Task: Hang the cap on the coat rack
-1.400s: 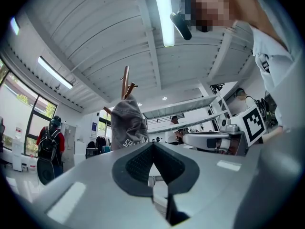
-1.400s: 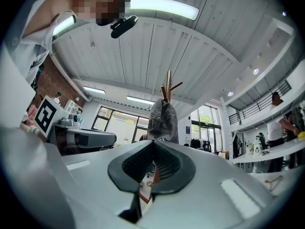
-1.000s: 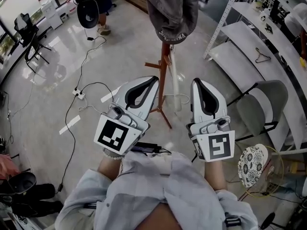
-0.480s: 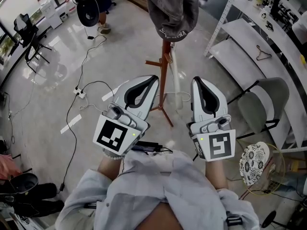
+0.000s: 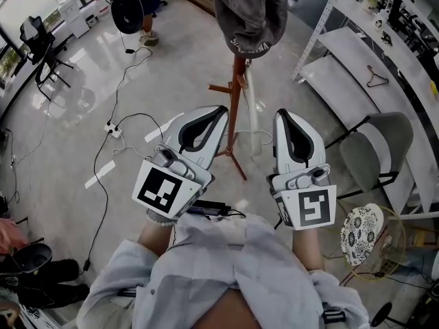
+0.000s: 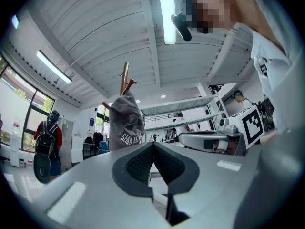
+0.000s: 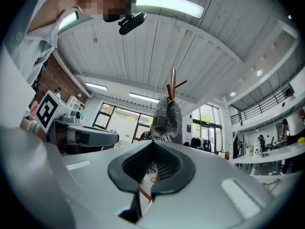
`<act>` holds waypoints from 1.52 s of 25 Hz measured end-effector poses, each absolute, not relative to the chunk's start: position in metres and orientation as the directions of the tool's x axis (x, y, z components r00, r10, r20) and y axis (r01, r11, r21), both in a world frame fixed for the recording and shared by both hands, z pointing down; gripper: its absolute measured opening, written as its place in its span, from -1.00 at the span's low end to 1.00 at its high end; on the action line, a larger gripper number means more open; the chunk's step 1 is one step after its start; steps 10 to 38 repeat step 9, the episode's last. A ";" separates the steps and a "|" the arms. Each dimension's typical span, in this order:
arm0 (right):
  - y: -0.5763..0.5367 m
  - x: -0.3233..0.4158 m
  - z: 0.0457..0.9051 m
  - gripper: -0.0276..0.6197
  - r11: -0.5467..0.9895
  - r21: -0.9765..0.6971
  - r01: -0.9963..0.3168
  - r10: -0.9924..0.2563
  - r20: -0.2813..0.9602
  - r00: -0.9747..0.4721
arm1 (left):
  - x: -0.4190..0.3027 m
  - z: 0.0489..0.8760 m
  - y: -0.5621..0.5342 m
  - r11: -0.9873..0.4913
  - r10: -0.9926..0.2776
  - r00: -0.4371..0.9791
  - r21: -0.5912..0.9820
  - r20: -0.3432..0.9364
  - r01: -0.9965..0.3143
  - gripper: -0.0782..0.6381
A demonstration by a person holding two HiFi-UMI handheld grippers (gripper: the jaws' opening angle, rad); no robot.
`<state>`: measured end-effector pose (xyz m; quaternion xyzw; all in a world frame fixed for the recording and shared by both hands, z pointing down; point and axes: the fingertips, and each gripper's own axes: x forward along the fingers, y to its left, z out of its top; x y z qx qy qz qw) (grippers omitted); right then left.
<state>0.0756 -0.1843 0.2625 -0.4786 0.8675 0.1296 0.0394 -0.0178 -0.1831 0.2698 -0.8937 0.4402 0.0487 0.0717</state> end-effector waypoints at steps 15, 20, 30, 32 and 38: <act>-0.187 0.076 0.268 -0.90 0.503 0.182 -0.845 -0.827 -0.183 -0.532 | -0.022 0.268 -0.186 -0.595 -0.779 0.599 -0.080 -0.186 -0.799 -0.77; -0.187 0.076 0.268 -0.90 0.503 0.182 -0.845 -0.827 -0.183 -0.532 | -0.022 0.268 -0.186 -0.595 -0.779 0.599 -0.080 -0.186 -0.799 -0.77; -0.187 0.076 0.268 -0.90 0.503 0.182 -0.845 -0.827 -0.183 -0.532 | -0.022 0.268 -0.186 -0.595 -0.779 0.599 -0.080 -0.186 -0.799 -0.77; -0.187 0.076 0.268 -0.90 0.503 0.182 -0.845 -0.827 -0.183 -0.532 | -0.022 0.268 -0.186 -0.595 -0.779 0.599 -0.080 -0.186 -0.799 -0.77; -0.187 0.076 0.268 -0.90 0.503 0.182 -0.845 -0.827 -0.183 -0.532 | -0.022 0.268 -0.186 -0.595 -0.779 0.599 -0.080 -0.186 -0.799 -0.77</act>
